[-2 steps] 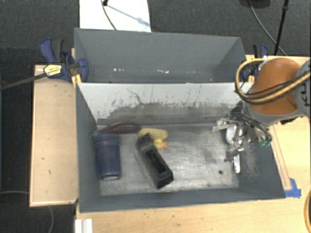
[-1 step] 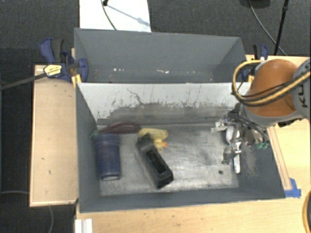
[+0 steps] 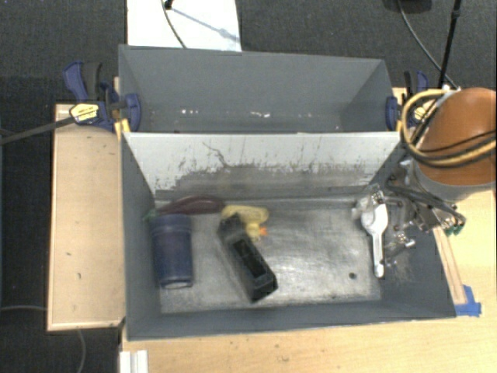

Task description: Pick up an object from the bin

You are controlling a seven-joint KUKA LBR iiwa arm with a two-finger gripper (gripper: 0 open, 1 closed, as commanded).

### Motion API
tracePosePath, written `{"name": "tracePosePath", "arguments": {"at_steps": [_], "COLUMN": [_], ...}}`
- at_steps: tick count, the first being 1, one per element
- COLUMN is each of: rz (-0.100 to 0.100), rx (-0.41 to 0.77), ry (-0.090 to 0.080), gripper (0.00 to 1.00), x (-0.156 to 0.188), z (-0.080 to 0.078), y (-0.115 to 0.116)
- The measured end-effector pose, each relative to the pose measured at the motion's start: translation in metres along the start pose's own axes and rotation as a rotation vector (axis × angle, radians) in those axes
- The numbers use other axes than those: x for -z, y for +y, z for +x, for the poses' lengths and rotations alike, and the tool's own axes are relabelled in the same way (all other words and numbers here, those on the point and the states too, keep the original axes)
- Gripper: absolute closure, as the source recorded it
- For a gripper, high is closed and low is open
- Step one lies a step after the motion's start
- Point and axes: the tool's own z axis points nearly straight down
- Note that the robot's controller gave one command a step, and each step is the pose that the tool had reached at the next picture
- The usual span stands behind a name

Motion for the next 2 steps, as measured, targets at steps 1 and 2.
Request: {"name": "tracePosePath", "arguments": {"at_steps": [1, 2], "rz": [0.007, 0.002], "rx": [-0.045, 0.272], "ry": [-0.01, -0.002], "gripper": [0.0, 0.0], "x": [-0.022, -0.046], "z": [-0.006, -0.005], "y": [-0.015, -0.027]}}
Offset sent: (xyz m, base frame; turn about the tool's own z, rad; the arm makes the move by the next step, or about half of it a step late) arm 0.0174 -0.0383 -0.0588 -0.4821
